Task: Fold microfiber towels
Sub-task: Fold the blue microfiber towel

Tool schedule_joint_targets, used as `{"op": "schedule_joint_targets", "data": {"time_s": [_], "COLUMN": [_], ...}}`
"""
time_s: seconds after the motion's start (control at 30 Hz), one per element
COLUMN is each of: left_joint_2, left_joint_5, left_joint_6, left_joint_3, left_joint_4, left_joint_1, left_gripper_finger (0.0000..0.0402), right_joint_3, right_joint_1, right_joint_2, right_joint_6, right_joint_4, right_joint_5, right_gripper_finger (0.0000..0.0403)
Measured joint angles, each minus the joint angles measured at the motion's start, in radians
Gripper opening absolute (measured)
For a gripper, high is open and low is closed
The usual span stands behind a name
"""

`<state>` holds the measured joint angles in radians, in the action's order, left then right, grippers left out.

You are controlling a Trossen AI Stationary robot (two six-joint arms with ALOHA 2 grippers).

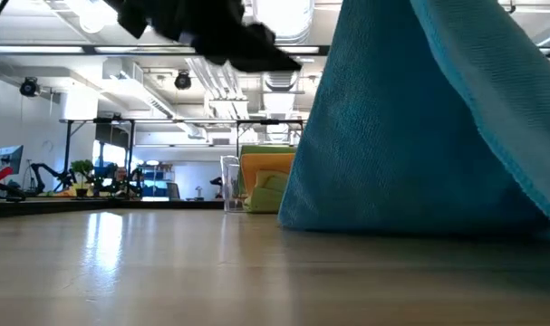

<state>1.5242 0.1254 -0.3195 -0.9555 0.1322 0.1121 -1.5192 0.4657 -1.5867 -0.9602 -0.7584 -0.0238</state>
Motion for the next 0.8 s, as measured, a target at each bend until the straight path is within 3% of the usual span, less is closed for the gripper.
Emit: {"op": "schedule_joint_targets", "data": {"time_s": [0.8], "left_joint_2": [0.018], "left_joint_5": [0.057], "left_joint_6": [0.052], "left_joint_3": [-0.019], "left_joint_4": [0.039], "left_joint_1": [0.041], "left_gripper_finger": [0.0231], "right_joint_3": [-0.096], "right_joint_1": [-0.125], "right_joint_2": [0.000], "right_joint_6": [0.153], "right_joint_4": [0.016], "right_joint_5": [0.000], "right_gripper_finger": [0.0008]}}
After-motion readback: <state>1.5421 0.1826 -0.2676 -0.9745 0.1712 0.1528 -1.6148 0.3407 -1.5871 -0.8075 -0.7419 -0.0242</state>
